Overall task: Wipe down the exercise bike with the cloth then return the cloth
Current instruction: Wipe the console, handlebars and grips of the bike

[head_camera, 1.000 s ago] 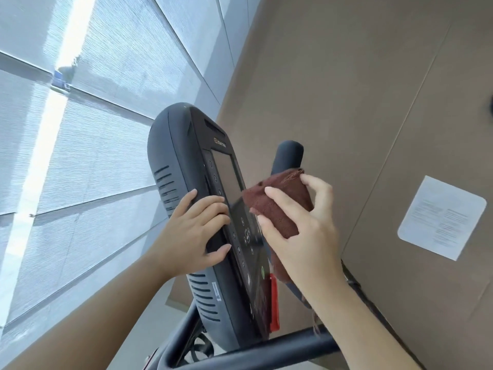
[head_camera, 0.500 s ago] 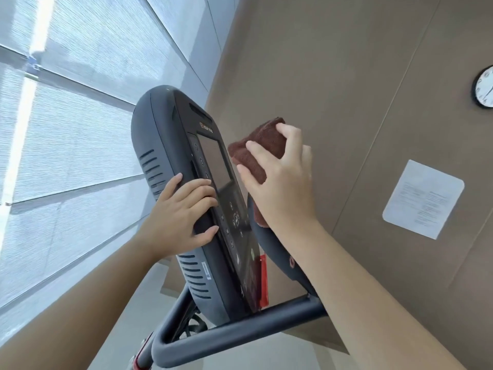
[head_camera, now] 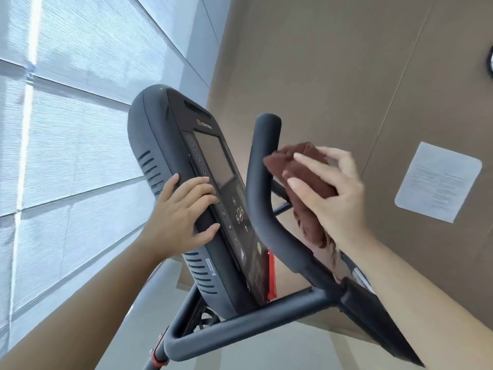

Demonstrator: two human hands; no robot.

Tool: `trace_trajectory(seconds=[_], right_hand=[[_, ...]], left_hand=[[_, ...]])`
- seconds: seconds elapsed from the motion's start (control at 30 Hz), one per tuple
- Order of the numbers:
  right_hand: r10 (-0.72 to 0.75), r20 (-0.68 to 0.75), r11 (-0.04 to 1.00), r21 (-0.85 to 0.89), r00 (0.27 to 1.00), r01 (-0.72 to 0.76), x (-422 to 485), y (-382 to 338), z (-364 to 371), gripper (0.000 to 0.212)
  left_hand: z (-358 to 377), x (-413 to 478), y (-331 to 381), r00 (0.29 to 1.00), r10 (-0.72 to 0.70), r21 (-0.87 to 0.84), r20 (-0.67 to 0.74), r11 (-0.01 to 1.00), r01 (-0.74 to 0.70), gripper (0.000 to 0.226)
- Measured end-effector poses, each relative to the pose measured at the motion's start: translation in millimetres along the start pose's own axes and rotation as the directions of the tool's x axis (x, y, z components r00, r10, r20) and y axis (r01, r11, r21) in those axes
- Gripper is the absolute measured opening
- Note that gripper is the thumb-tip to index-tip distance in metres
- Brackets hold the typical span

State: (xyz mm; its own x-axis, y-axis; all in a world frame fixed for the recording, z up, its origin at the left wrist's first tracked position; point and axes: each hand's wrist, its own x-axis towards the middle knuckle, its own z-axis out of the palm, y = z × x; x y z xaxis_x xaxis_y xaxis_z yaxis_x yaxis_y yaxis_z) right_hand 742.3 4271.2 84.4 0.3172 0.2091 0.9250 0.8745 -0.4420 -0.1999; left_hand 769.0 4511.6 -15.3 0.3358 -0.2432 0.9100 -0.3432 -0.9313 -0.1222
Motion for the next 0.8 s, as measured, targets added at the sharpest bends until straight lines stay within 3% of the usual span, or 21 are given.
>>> trace_trajectory(seconds=[0.07, 0.13, 0.2, 0.3, 0.47, 0.53, 0.67, 0.73, 0.8], right_hand=[[0.092, -0.116, 0.99, 0.117, 0.989, -0.078, 27.8, -0.5, 14.5, 0.036], [0.159, -0.07, 0.959, 0.247, 0.985, -0.138, 40.8, -3.3, 31.0, 0.039], [0.19, 0.03, 0.923, 0.336, 0.981, -0.189, 34.8, -2.1, 37.2, 0.042], [0.091, 0.237, 0.923, 0.345, 0.967, -0.171, 6.3, 13.8, 21.7, 0.041], [-0.026, 0.648, 0.925, 0.305, 0.761, -0.228, -13.1, 44.2, -11.2, 0.034], [-0.028, 0.61, 0.909, 0.345, 0.792, -0.233, -6.6, 48.1, -12.9, 0.033], [0.096, 0.256, 0.776, 0.586, 0.962, -0.234, 29.7, 39.7, 17.1, 0.03], [0.13, 0.144, 0.741, 0.644, 0.981, -0.193, 45.3, 30.8, 30.9, 0.034], [0.127, 0.157, 0.715, 0.67, 0.979, -0.2, 43.1, 30.7, 35.8, 0.038]], left_hand=[[0.2, -0.3, -0.1, 1.0, 0.0, 0.01, 0.011, 1.0, 0.0, 0.041], [-0.2, -0.4, -0.7, 1.0, 0.003, 0.022, 0.025, 1.0, -0.004, 0.042], [-0.6, -0.7, -2.1, 0.999, 0.011, 0.041, 0.04, 0.999, -0.013, 0.043], [-1.6, -2.2, -2.8, 0.998, 0.013, 0.071, 0.063, 0.997, -0.018, 0.047], [-5.4, -3.1, 1.1, 0.991, -0.013, 0.134, 0.13, 0.991, -0.005, 0.054], [-6.8, -4.4, 3.0, 0.987, -0.02, 0.148, 0.157, 0.989, -0.004, 0.058], [-13.4, -4.8, 6.1, 0.974, -0.057, 0.189, 0.217, 0.982, 0.015, 0.063], [-15.1, -4.9, 8.2, 0.966, -0.073, 0.216, 0.247, 0.976, 0.018, 0.065], [-16.9, -4.4, 12.2, 0.959, -0.099, 0.229, 0.265, 0.973, 0.037, 0.067]])
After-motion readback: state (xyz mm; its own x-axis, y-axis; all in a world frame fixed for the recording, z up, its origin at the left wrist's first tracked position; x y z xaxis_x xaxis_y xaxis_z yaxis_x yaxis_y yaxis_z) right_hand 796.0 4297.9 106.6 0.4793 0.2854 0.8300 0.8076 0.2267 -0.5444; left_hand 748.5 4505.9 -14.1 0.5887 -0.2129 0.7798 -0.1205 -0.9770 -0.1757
